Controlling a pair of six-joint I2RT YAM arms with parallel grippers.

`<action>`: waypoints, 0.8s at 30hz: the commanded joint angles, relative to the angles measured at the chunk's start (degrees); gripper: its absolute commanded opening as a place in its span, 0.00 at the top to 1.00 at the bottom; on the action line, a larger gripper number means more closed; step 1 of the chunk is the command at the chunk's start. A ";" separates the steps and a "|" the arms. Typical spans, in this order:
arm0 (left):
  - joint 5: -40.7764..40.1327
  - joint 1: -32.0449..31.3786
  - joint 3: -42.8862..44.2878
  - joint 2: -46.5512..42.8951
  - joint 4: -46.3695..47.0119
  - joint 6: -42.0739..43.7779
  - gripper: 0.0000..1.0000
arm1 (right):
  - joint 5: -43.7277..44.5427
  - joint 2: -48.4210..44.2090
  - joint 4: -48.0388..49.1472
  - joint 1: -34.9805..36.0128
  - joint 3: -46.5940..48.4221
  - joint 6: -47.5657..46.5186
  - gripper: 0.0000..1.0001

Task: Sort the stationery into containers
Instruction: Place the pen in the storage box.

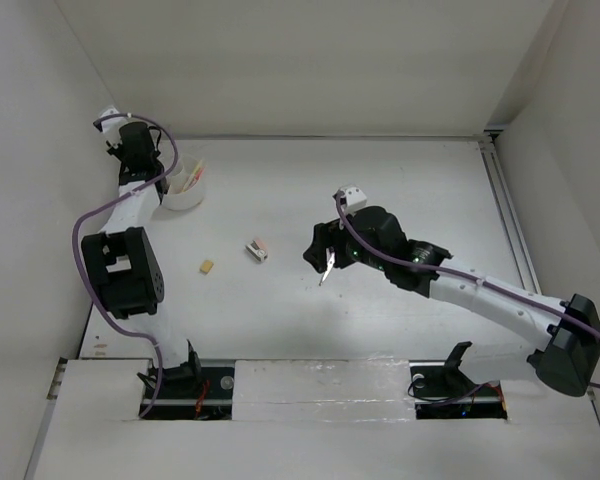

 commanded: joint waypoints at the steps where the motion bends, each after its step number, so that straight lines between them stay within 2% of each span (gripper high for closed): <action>1: -2.59 0.52 -1.55 0.44 4.98 0.88 1.00 | -1.48 0.48 4.14 0.26 -0.17 -0.66 0.14; 7: -0.57 2.63 -2.87 2.19 7.36 0.27 1.00 | -2.01 1.09 4.76 1.31 -0.69 -0.66 0.14; 24: 3.82 2.63 -2.87 4.57 9.20 -0.26 1.00 | -1.48 1.09 5.90 1.31 -0.17 -0.66 0.14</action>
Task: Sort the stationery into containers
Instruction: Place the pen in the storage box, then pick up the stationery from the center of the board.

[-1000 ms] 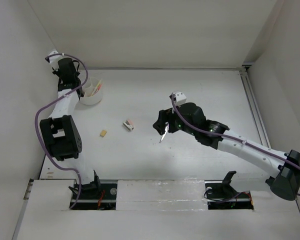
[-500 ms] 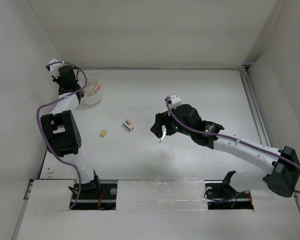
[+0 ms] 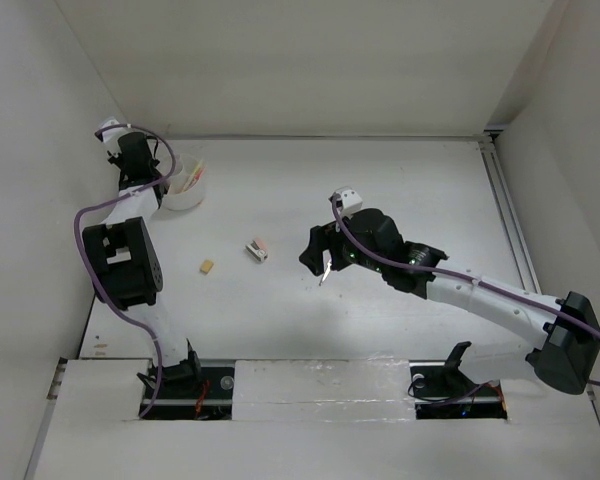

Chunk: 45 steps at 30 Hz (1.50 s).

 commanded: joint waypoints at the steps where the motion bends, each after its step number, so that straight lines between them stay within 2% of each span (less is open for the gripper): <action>1: 0.61 0.10 -0.09 0.15 2.98 -0.61 1.00 | -0.02 -0.24 3.41 0.48 0.68 -0.63 0.12; 8: 1.22 0.10 -0.09 1.82 1.75 -1.14 0.99 | -0.54 0.29 3.94 0.48 0.68 -1.16 0.12; 10: 1.22 0.10 -0.62 2.35 1.74 -1.14 0.88 | -0.54 0.29 3.94 0.48 0.68 -1.16 0.12; 11: 1.22 0.10 -0.62 2.35 1.74 -1.14 0.75 | -1.07 0.29 3.94 0.48 0.68 -1.16 0.12; 14: 1.83 0.10 -1.24 1.74 2.27 -1.14 0.55 | -1.07 0.81 4.47 0.48 0.68 -1.16 0.12; 15: 1.84 -0.43 -1.93 1.21 2.27 -1.14 0.43 | -1.07 0.81 4.47 0.48 0.68 -1.16 0.12; 16: 2.45 -0.43 -2.55 -0.01 2.79 -1.14 0.39 | -1.07 0.81 4.47 0.48 0.68 -1.16 0.12; 22: 3.07 -2.10 -4.57 -6.43 5.17 -1.14 0.28 | -1.60 1.87 4.47 0.48 1.73 -1.16 0.12; 24: 3.07 -2.10 -4.58 -9.33 5.17 -2.45 0.10 | -1.60 1.87 4.99 1.01 1.74 -1.16 0.12; 26: 1.32 -2.10 -4.05 -11.17 4.04 -2.46 0.00 | -1.60 2.48 4.99 1.01 1.74 -0.64 0.12; 29: -1.14 -2.10 -1.17 -14.08 0.27 -3.07 0.00 | -0.46 3.01 4.99 1.01 1.74 -0.63 0.00; 30: -2.80 -2.10 0.24 -14.69 -1.40 -3.08 0.00 | 0.24 3.01 4.99 1.01 1.74 0.15 0.00; 32: -4.66 -2.10 4.63 -14.70 -9.30 -4.82 0.00 | 1.91 3.62 4.99 1.01 1.74 0.16 0.00; 34: -7.56 -2.10 13.67 -12.68 -16.59 -6.41 0.00 | 2.70 4.41 4.21 1.01 1.74 0.16 0.00; 35: -9.04 -2.10 17.10 -11.98 -24.98 -7.81 0.00 | 3.49 4.42 4.20 1.01 2.52 -0.54 0.00; 36: -11.15 -2.10 20.44 -11.37 -29.50 -10.34 0.00 | 3.50 6.16 3.42 1.01 3.57 -0.55 0.00; 37: -15.00 -2.10 26.04 -10.75 -33.98 -17.33 0.00 | 4.28 6.96 2.02 1.01 4.37 -2.29 0.00; 38: -15.82 -2.10 28.10 -10.74 -41.51 -20.19 0.00 | 4.29 7.92 1.05 1.01 5.33 -2.30 0.00; 39: -15.22 -2.10 29.25 -11.35 -43.15 -20.74 0.00 | 4.29 9.85 -0.27 1.01 7.69 -3.00 0.00; 41: -12.85 -2.10 26.20 -15.56 -43.87 -20.74 0.00 | 4.81 11.53 -3.26 1.01 9.73 -4.24 0.00; 43: -9.87 -2.10 20.85 -20.12 -40.63 -20.74 0.00 | 5.34 12.76 -3.97 1.01 11.05 -4.85 0.00; 45: -6.96 -2.10 10.40 -28.47 -35.38 -23.10 0.00 | 4.83 13.38 -3.28 1.01 11.58 -4.85 0.00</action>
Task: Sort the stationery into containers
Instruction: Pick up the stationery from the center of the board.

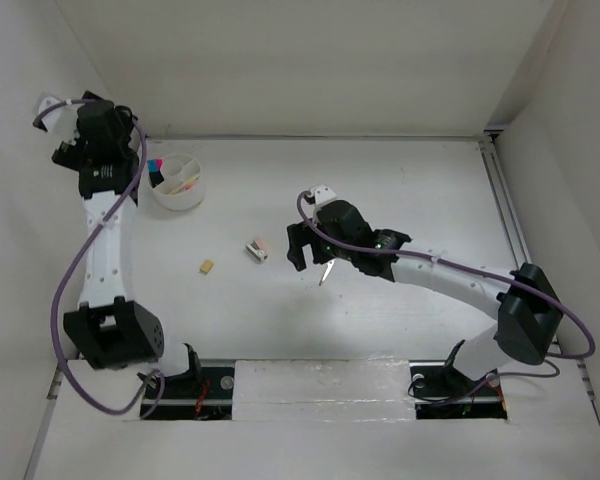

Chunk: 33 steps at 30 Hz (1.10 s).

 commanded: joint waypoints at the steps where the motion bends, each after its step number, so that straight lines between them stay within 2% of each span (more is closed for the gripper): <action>1: 4.43 0.09 -11.26 -11.48 1.58 -3.97 0.00 | 0.62 1.99 -0.67 0.57 4.62 -2.42 0.00; 2: 9.41 0.09 -16.95 -17.08 3.78 -3.27 0.00 | 0.62 3.57 -2.06 0.57 6.12 -2.95 0.00; 4: 13.13 0.09 -20.07 -21.51 6.35 -2.38 0.00 | 2.02 7.17 -5.05 1.10 9.63 -2.96 0.00; 6: 15.95 0.09 -21.48 -24.76 3.99 -1.77 0.00 | 3.34 12.01 -7.43 1.10 14.03 -2.96 0.01; 8: 16.66 0.09 -21.49 -24.78 -1.88 1.29 0.00 | 2.56 15.69 -7.44 1.10 16.14 -3.57 0.01; 12: 11.22 -1.23 -20.52 -19.69 -11.39 2.02 0.00 | 1.85 22.11 -10.68 1.63 22.28 -4.19 0.02; 19: 13.32 -1.23 -23.67 -21.08 -11.24 2.53 0.00 | -0.25 27.74 -9.37 1.63 26.95 -4.19 0.02; 23: 13.42 -1.23 -28.43 -24.43 -9.38 2.54 0.00 | 0.88 33.27 -13.49 2.15 33.28 -4.72 0.02; 26: 13.41 -1.23 -28.43 -24.43 -9.99 2.54 0.00 | 0.88 35.48 -14.20 2.15 35.04 -5.24 0.02; 33: 18.50 -1.23 -29.49 -24.43 -8.24 3.68 0.00 | -0.35 33.22 -11.40 3.30 32.95 -4.63 0.04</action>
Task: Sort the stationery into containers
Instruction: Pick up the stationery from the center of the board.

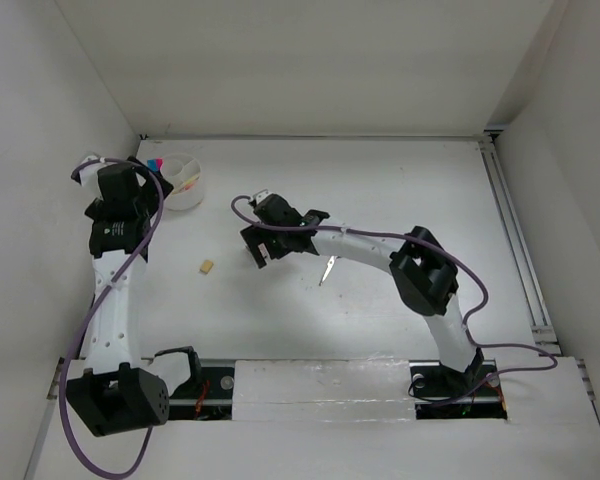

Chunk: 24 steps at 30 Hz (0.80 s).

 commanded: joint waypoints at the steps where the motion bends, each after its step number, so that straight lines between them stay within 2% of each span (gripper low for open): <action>1: 3.12 -0.07 -0.83 -0.89 2.50 1.30 0.00 | -0.74 -2.70 2.55 2.09 0.00 -0.13 0.04; 10: 7.35 -0.07 -4.69 -0.36 1.88 3.41 0.00 | 8.30 -9.03 2.03 5.17 -5.01 4.62 0.04; 14: 1.47 -0.07 -6.79 -2.02 -1.28 -0.19 0.00 | 13.57 -9.82 0.81 9.47 -2.12 7.16 0.04; 16: 1.45 -0.07 -8.56 -4.40 -0.76 0.33 0.00 | 17.17 -9.82 -0.34 10.97 -1.32 7.70 0.04; 20: 8.47 -0.07 -13.31 -2.92 -0.76 2.62 0.00 | 14.82 -10.44 1.58 10.97 -2.19 9.19 0.04; 24: 10.85 -0.07 -12.17 -0.01 -2.60 3.15 0.00 | 10.86 -9.74 2.04 11.50 0.06 7.26 0.04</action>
